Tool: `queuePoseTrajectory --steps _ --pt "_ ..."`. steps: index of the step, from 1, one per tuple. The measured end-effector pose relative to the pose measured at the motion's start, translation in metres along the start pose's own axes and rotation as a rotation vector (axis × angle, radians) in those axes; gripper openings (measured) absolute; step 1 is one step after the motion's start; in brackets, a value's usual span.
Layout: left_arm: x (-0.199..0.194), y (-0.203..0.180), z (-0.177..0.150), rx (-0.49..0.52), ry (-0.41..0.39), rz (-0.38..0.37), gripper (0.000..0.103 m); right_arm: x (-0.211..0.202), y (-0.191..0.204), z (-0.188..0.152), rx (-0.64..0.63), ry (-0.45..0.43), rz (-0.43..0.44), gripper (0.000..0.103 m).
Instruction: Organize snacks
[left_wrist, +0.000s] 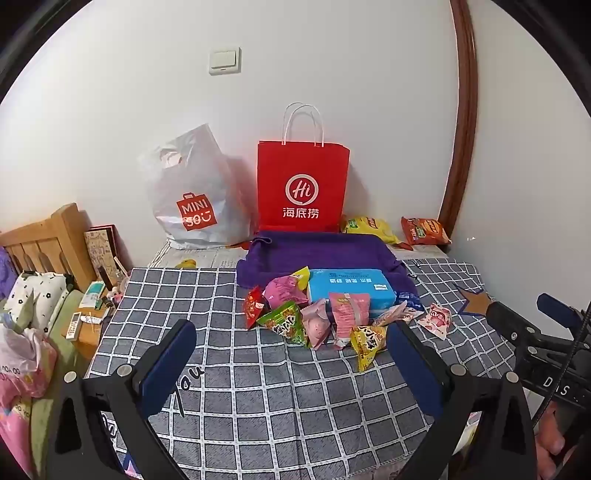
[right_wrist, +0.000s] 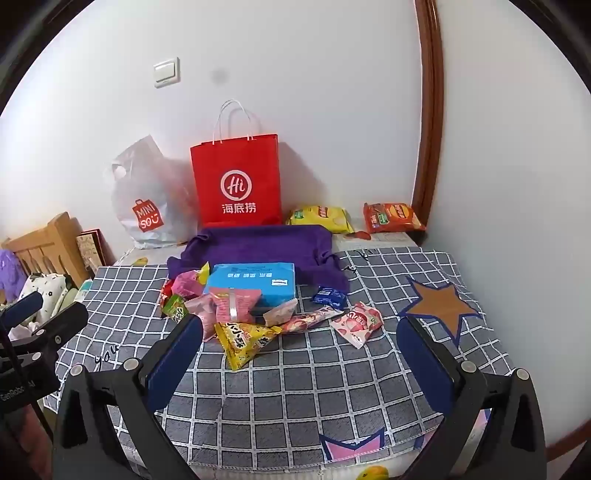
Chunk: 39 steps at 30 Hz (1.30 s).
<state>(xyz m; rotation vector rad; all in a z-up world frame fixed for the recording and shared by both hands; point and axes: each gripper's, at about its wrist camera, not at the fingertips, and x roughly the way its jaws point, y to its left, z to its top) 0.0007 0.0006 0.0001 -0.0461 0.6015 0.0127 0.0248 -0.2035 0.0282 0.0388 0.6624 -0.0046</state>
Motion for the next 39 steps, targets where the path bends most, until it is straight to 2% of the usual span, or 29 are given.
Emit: queuePoseTrajectory --steps 5,12,19,29,39 --pt "-0.003 -0.003 -0.007 0.014 -0.034 0.016 0.103 0.001 0.001 -0.001 -0.005 0.002 -0.004 0.103" --pt "-0.007 0.004 -0.004 -0.005 -0.031 -0.025 0.103 -0.007 0.009 0.004 -0.008 -0.001 -0.004 0.103" --pt "-0.012 0.0 -0.002 0.022 -0.059 -0.007 0.103 -0.01 0.003 0.004 -0.001 -0.02 0.014 0.103" --pt "-0.013 0.004 0.004 0.009 -0.029 -0.012 0.103 -0.019 0.001 0.004 0.001 -0.046 0.015 0.103" --pt "-0.013 0.002 0.0 0.01 -0.032 -0.02 0.103 -0.02 0.002 0.002 0.005 -0.052 0.013 0.103"
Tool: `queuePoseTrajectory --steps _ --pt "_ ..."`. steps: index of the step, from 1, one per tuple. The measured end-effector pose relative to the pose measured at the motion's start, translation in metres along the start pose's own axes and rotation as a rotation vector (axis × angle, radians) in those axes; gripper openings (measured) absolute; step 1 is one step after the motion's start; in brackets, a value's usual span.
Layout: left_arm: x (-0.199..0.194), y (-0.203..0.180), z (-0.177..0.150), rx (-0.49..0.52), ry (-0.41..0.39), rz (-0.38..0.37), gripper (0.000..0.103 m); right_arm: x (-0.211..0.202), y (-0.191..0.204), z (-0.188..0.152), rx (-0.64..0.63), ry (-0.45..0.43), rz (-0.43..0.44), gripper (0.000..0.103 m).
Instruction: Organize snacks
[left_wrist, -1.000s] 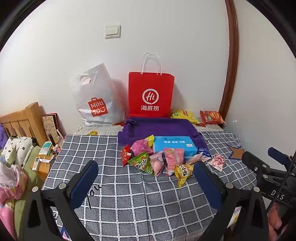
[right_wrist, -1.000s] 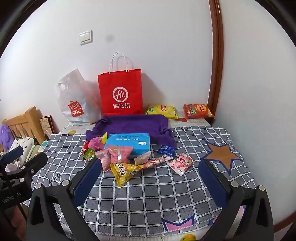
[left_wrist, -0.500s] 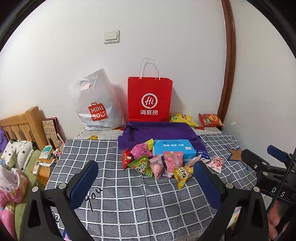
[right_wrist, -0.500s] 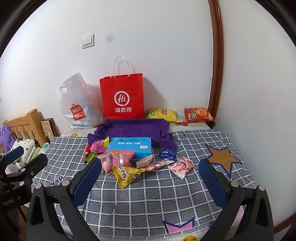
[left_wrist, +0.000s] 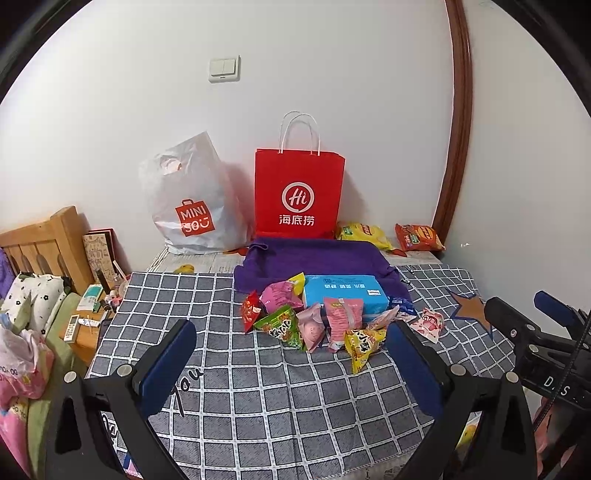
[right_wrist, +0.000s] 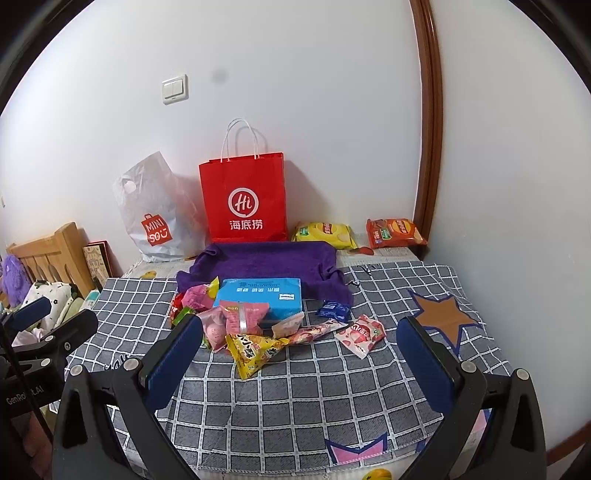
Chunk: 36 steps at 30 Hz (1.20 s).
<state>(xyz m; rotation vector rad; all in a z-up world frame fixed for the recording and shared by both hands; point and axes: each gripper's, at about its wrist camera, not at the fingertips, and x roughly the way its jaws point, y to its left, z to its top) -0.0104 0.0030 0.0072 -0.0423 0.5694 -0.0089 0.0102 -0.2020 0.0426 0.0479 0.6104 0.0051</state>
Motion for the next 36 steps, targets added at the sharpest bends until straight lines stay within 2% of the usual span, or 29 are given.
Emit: queuePoseTrajectory --steps 36 --pt "-0.0042 -0.0068 0.0006 0.015 -0.005 -0.006 0.103 -0.0088 0.0025 -0.0036 -0.001 -0.015 0.013 0.103"
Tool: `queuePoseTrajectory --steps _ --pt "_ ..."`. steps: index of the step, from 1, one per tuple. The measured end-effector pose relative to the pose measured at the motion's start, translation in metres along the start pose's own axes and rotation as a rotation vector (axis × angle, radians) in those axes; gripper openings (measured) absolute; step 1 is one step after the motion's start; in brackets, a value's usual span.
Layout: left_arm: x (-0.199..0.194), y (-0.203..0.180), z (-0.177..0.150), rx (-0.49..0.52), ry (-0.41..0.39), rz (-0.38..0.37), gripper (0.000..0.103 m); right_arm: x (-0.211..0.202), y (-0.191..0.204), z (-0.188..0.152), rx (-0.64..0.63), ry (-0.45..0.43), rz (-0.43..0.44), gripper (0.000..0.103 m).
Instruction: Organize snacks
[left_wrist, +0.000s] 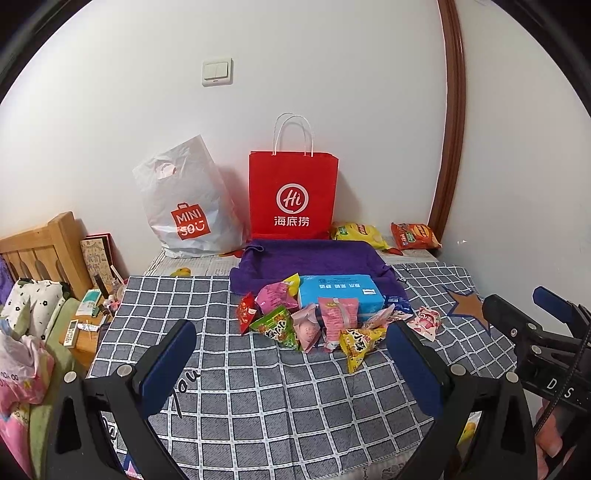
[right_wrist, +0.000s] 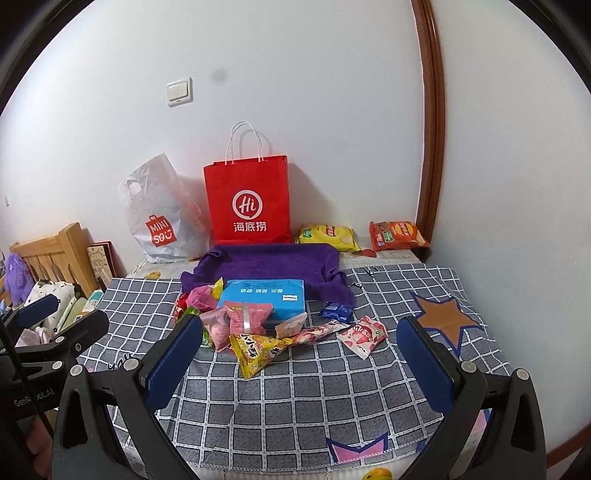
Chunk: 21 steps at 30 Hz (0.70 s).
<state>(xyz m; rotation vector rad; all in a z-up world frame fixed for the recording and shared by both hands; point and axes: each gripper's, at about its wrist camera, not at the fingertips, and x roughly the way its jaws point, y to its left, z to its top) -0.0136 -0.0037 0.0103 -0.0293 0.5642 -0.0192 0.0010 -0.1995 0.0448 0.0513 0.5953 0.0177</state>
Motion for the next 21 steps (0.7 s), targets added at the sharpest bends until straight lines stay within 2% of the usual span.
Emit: queuePoseTrajectory --steps 21 --pt "-0.0017 -0.0023 0.0022 0.01 -0.01 0.001 0.103 -0.0029 -0.0014 0.0008 0.003 -0.026 0.017 0.103"
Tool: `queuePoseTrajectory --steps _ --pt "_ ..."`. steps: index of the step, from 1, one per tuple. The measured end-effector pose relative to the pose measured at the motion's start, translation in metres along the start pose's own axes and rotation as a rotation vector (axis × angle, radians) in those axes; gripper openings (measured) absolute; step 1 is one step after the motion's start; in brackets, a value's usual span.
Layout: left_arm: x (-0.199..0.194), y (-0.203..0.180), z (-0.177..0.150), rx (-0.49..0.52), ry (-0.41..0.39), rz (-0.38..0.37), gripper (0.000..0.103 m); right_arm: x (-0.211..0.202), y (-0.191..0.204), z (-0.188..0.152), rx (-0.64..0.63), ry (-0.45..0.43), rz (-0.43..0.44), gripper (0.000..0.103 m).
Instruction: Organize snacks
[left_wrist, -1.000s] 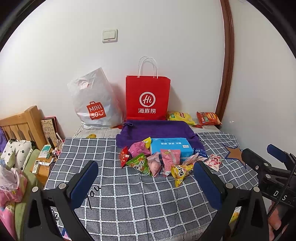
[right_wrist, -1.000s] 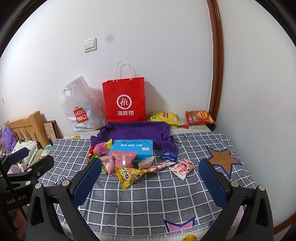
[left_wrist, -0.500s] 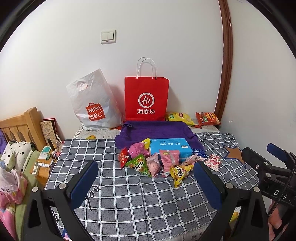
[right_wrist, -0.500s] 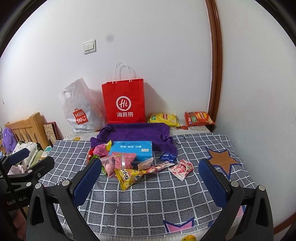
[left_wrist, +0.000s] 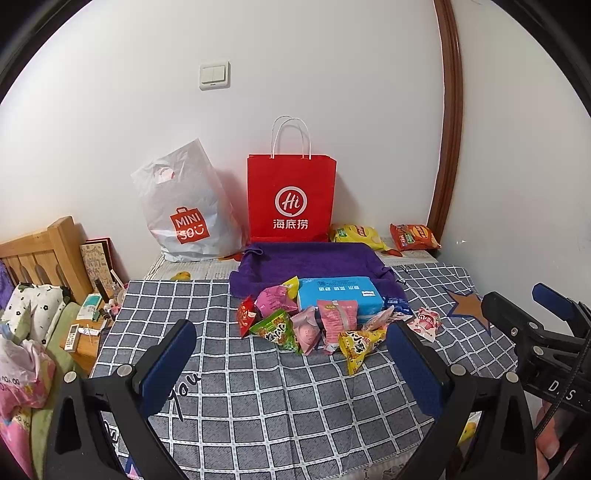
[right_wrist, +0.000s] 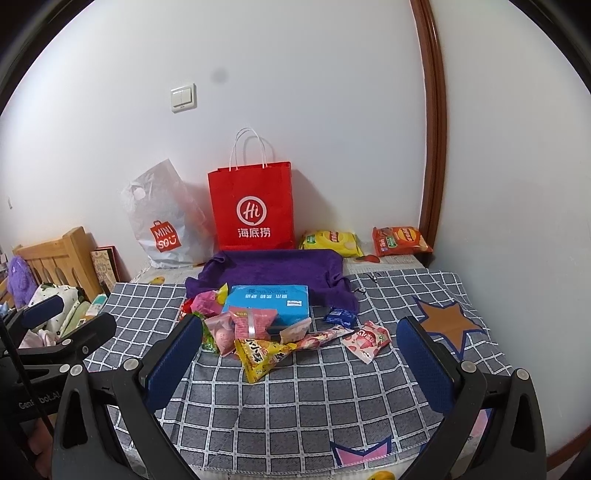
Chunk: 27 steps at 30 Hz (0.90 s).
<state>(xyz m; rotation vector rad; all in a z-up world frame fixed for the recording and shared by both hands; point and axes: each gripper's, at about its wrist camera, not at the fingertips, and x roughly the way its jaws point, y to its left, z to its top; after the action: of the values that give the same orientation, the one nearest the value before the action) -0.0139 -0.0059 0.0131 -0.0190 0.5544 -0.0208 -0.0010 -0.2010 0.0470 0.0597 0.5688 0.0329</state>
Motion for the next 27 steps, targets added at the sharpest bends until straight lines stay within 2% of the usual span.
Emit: queuePoseTrajectory --steps 12,18,22,27 --pt "0.016 -0.001 -0.001 0.0 -0.009 -0.022 0.103 0.013 -0.005 -0.006 0.01 0.0 0.008 0.103" --pt "0.048 0.006 -0.005 0.003 0.025 -0.001 0.103 0.041 -0.009 -0.011 -0.022 0.025 -0.031 0.103" --pt "0.079 0.017 -0.009 -0.018 0.067 0.019 0.103 0.067 -0.015 -0.018 -0.038 0.048 -0.026 0.103" --pt "0.117 0.029 -0.018 -0.041 0.137 0.034 0.103 0.108 -0.028 -0.03 -0.057 0.115 -0.068 0.103"
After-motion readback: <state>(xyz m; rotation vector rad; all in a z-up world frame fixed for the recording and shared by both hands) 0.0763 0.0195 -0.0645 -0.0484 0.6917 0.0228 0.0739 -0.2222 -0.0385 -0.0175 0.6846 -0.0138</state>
